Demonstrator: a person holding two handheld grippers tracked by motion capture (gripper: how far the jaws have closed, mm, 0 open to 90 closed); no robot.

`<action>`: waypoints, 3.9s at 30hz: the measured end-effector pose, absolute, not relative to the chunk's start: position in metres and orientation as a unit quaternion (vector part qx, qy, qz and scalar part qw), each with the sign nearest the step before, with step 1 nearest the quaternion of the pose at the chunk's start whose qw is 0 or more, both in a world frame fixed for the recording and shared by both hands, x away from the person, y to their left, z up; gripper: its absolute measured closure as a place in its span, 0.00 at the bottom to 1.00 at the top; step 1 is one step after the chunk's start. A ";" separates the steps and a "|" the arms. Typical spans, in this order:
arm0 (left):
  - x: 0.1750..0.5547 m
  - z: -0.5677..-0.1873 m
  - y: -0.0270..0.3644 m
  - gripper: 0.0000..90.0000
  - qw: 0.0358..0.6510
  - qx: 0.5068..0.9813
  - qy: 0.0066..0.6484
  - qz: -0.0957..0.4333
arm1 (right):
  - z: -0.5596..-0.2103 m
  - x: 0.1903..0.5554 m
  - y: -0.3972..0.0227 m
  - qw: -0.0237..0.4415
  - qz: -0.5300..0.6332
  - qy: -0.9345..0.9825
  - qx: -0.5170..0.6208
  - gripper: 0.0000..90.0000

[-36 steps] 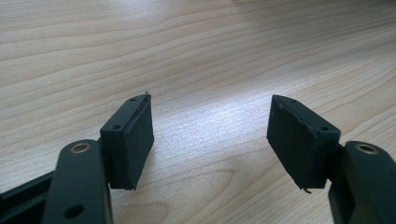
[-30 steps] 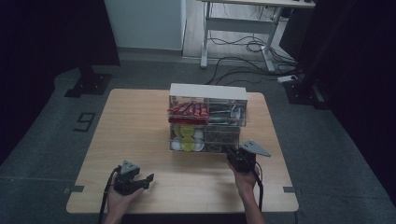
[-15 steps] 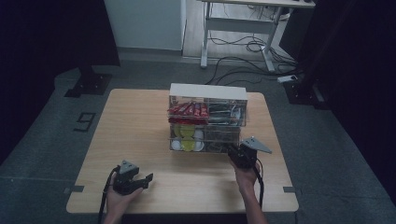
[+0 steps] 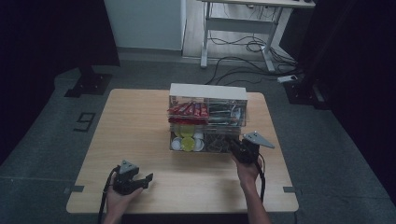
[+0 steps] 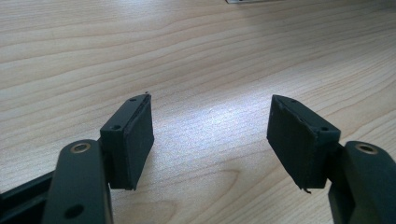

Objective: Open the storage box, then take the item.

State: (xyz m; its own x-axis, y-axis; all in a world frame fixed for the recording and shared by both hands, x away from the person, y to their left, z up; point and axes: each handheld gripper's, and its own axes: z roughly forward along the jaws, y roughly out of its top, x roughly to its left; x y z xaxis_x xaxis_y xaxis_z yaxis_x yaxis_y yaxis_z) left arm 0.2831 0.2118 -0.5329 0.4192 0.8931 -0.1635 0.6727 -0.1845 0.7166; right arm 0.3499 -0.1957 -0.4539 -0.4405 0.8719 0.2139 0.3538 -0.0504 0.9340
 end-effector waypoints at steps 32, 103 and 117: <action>0.288 -0.511 0.194 0.35 0.393 0.752 0.501 0.168 | -0.450 0.355 -0.200 0.236 0.554 0.647 0.467 0.99; 0.360 -0.477 0.080 0.35 0.412 0.763 0.458 0.197 | -0.447 0.355 -0.202 0.237 0.549 0.651 0.468 0.99; 0.367 -0.482 0.064 0.34 0.406 0.763 0.458 0.207 | -0.447 0.355 -0.202 0.235 0.548 0.651 0.469 0.99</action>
